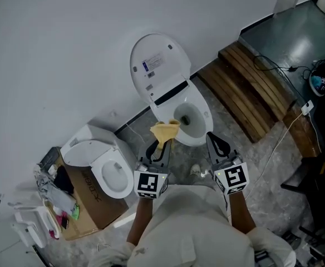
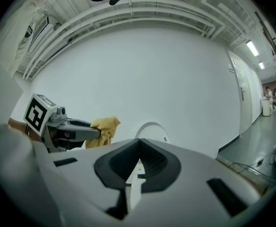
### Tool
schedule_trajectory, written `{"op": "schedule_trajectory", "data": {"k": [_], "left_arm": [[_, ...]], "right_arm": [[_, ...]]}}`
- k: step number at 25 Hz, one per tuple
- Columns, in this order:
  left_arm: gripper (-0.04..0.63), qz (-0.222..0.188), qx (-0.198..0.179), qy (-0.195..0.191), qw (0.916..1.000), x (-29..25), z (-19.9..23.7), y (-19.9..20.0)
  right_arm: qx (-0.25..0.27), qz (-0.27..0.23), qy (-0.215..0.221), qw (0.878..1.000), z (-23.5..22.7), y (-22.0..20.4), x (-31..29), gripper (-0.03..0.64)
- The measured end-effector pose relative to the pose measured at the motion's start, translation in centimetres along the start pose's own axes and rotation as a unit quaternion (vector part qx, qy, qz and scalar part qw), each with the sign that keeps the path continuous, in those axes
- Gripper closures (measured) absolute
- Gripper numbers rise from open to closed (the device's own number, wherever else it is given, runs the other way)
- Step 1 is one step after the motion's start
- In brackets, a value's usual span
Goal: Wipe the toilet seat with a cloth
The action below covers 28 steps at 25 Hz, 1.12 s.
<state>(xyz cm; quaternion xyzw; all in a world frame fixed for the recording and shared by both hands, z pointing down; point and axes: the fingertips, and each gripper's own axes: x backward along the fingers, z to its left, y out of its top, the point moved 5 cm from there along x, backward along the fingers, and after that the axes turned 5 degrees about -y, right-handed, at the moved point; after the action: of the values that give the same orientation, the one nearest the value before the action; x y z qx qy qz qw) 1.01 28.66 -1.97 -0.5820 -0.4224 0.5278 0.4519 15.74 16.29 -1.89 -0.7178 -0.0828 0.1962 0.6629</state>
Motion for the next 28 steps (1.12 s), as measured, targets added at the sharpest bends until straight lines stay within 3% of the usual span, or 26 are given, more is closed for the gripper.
{"op": "schedule_trajectory", "data": {"k": [10, 20, 28], "left_arm": [[0.512, 0.011, 0.000, -0.025, 0.9996, -5.4, 3.5, -2.2], [0.512, 0.054, 0.022, -0.089, 0.9943, -12.5, 9.0, -8.0], [0.512, 0.096, 0.032, -0.126, 0.9869, -17.7, 12.8, -13.8]], "right_arm": [[-0.014, 0.036, -0.022, 0.999, -1.9, -3.1, -4.3, 0.609], [-0.022, 0.104, -0.072, 0.992, -2.7, -6.8, -11.1, 0.609], [-0.036, 0.160, -0.103, 0.981, -3.9, -12.2, -16.3, 0.609]]}}
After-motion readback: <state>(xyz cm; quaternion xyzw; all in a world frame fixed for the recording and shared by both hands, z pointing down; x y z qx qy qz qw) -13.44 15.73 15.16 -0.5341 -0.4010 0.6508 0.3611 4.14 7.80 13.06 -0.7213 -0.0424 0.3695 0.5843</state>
